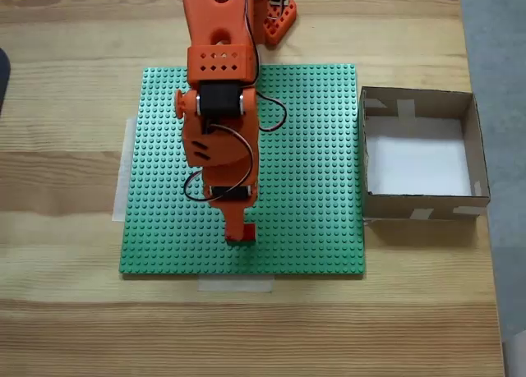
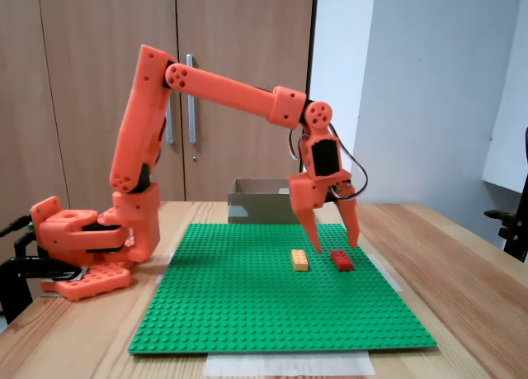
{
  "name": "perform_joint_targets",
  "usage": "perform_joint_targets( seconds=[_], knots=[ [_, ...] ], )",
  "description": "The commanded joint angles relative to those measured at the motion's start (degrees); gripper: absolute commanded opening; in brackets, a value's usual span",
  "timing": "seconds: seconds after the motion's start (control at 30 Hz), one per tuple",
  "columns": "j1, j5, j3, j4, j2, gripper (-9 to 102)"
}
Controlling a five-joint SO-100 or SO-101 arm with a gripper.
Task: Pick the red lego block and put it in the box.
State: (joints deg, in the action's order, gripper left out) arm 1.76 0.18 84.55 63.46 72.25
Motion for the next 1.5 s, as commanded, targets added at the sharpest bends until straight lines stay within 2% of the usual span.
perform_joint_targets(
  seconds=[0.0, 0.97, 1.2, 1.27, 1.4, 1.47],
  knots=[
    [-0.09, 0.35, -4.92, 0.18, -0.70, 23],
    [0.00, -0.97, -12.92, 2.64, -9.93, 21],
    [0.00, -1.05, -13.01, 2.29, -10.02, 16],
    [-0.18, -1.32, -12.92, 2.20, -10.11, 8],
    [-0.35, -2.11, -12.74, 2.11, -10.20, 0],
    [-0.53, -2.29, -12.74, 2.02, -10.20, 0]
  ],
)
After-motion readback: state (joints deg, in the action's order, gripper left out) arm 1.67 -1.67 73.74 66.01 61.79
